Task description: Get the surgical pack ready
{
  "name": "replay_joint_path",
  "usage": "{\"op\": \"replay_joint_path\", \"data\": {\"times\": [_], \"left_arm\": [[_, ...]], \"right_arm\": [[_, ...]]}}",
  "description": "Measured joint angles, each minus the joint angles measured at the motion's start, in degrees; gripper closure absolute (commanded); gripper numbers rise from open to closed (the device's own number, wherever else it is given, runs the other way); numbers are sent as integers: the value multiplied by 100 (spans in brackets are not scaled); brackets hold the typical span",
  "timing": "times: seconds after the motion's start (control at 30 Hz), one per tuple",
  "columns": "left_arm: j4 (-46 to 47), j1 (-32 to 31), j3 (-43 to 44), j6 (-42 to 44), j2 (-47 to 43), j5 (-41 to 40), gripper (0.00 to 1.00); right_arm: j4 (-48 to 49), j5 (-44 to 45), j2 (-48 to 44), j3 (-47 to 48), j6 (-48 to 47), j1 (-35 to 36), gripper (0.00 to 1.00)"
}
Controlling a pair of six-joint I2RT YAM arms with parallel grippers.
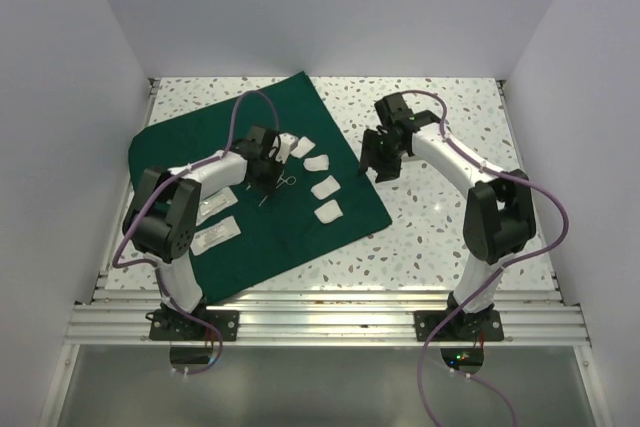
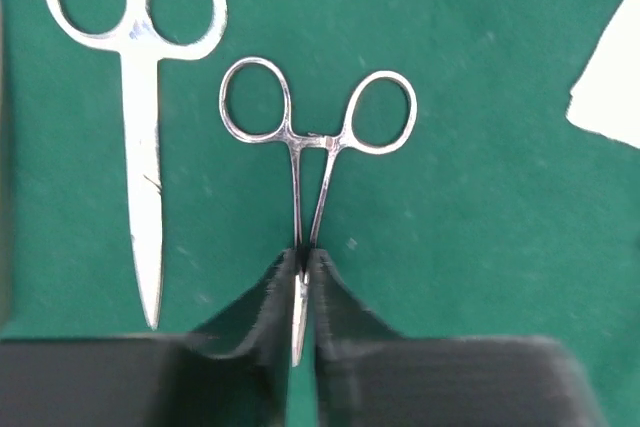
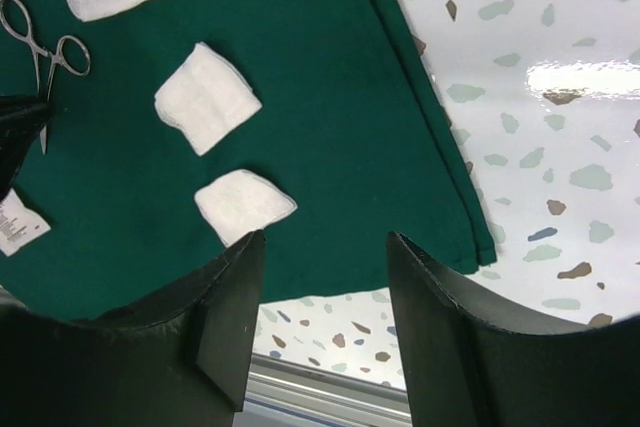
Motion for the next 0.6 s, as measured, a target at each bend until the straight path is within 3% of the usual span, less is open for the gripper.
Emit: {"op": "replay_joint_path", "data": {"times": [0.07, 0.13, 0.4, 0.6], "left_arm": [[-120, -7, 0, -50, -46, 48, 65], [-238, -9, 0, -111, -109, 74, 60], [-564, 173, 540, -175, -195, -7, 58], [-675, 791, 1327, -111, 118, -133, 58]], "right_arm": [[7, 0, 31, 7, 11, 70, 44], [7, -4, 48, 7, 13, 127, 44], [-4, -17, 57, 37, -9, 164, 44], [-68, -44, 107, 212, -131, 164, 44]]}}
